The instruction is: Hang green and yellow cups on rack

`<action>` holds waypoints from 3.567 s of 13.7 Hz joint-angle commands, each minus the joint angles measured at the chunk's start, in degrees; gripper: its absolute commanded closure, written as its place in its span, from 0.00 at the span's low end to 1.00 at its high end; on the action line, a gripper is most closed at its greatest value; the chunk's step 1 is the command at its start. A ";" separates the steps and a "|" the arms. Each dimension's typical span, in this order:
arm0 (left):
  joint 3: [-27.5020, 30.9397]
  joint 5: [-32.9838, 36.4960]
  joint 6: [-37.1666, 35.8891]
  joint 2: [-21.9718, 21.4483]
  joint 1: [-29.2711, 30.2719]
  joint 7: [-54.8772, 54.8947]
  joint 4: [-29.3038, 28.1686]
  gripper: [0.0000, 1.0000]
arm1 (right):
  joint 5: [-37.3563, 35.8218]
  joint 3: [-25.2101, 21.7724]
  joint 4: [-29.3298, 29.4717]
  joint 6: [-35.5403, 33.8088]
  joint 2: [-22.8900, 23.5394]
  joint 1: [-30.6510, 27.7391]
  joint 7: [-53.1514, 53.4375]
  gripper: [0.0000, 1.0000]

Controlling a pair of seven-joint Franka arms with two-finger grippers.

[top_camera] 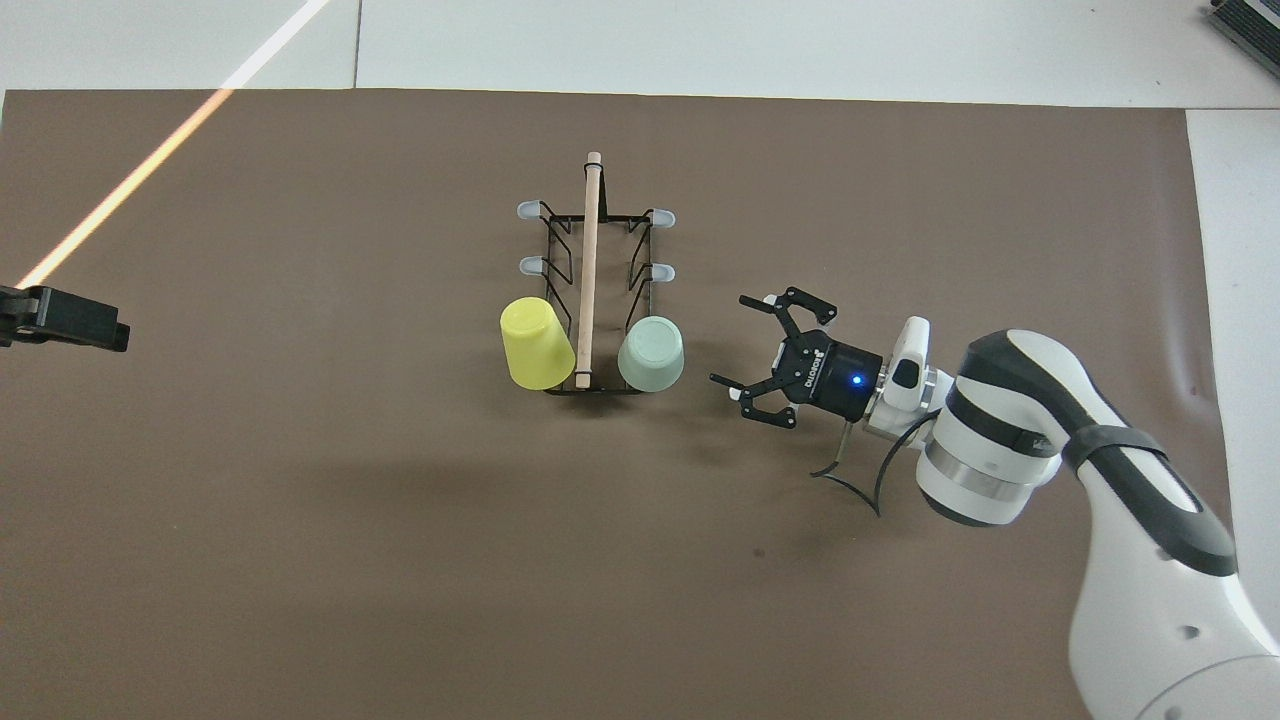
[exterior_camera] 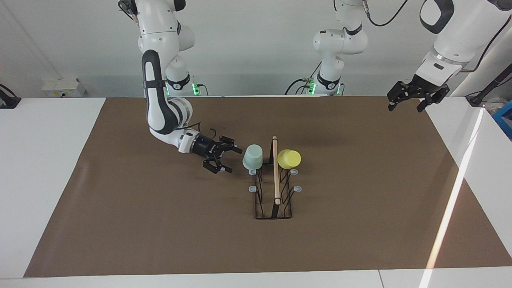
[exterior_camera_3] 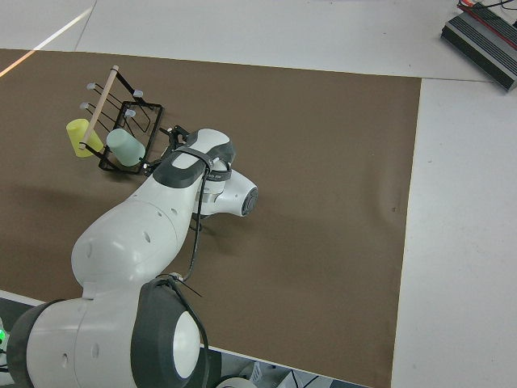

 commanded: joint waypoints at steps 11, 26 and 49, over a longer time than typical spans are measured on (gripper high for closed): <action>0.25 0.76 -0.56 -0.16 0.11 1.88 -0.12 0.00 | -51.30 0.42 12.52 -14.72 -5.30 -25.50 29.72 0.00; 0.16 0.76 -0.38 -0.60 -0.59 1.44 -0.65 0.00 | -94.12 1.39 23.16 -24.05 -17.78 -20.33 79.53 0.00; -0.10 0.24 -1.17 0.45 -0.68 1.26 1.73 0.00 | -104.49 1.21 29.40 -14.55 -15.50 -10.74 128.58 0.00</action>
